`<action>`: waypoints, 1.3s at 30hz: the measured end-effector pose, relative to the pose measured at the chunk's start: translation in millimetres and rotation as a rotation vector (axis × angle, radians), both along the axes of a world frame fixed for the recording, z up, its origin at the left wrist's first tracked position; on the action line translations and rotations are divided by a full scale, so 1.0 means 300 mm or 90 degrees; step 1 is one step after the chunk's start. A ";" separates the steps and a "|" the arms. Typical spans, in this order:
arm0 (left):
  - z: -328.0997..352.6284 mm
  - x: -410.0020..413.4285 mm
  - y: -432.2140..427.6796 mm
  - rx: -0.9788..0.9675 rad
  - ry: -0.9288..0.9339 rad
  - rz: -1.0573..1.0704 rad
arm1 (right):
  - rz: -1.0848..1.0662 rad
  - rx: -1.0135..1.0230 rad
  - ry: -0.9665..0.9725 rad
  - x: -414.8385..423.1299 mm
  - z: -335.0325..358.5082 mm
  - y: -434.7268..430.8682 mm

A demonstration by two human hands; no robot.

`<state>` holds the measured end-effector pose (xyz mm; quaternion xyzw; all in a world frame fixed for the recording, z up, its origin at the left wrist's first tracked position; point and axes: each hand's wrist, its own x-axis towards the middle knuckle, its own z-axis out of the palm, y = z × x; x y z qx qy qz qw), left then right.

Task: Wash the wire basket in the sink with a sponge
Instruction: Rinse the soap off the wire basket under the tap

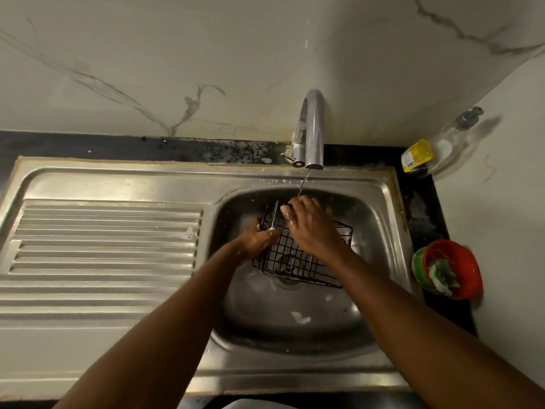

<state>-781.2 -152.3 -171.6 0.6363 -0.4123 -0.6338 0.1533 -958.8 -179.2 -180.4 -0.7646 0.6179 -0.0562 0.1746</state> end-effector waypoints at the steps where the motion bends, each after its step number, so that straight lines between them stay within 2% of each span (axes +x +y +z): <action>1: -0.001 -0.014 0.007 -0.008 -0.009 0.003 | -0.002 -0.036 -0.013 0.028 0.002 -0.004; 5: -0.079 0.003 0.013 -0.008 -0.007 -0.026 | 0.067 -0.111 -0.108 0.124 0.013 -0.012; 9: -0.048 0.024 0.042 -0.024 -0.056 0.017 | 0.111 0.018 -0.206 0.090 -0.004 -0.044; 11: -0.019 0.042 0.043 -0.047 -0.081 0.029 | 0.063 0.023 -0.237 0.044 -0.019 -0.051; 14: 0.011 0.077 0.030 -0.070 -0.096 0.044 | -0.080 0.027 -0.177 -0.073 -0.063 -0.041; 17: 0.034 0.106 0.033 -0.105 -0.128 0.025 | -0.233 0.202 -0.182 -0.162 -0.110 -0.053; 19: 0.037 0.096 0.036 -0.104 -0.131 -0.005 | -0.270 0.318 -0.186 -0.146 -0.095 -0.063; 23: 0.049 0.050 0.059 -0.104 -0.135 -0.050 | -0.192 0.438 -0.211 0.037 0.064 -0.071; 25: 0.053 0.035 0.075 -0.104 -0.129 -0.063 | -0.117 0.437 -0.246 0.127 0.143 -0.080; 27: 0.053 0.031 0.087 -0.115 -0.113 -0.060 | -0.022 0.412 -0.226 0.184 0.178 -0.091; 30: 0.047 0.040 0.088 -0.155 -0.102 -0.025 | 0.000 0.398 -0.189 0.207 0.208 -0.122; 32: 0.058 0.053 0.079 -0.180 -0.098 -0.016 | -0.003 0.427 -0.229 0.174 0.205 -0.156; 35: 0.078 0.077 0.066 -0.216 -0.085 -0.007 | -0.027 0.477 -0.370 0.074 0.203 -0.197; 37: 0.084 0.099 0.056 -0.225 -0.069 0.022 | -0.070 0.465 -0.323 0.002 0.191 -0.211; 39: 0.095 0.118 0.049 -0.260 -0.054 0.040 | -0.098 0.411 -0.168 -0.074 0.143 -0.201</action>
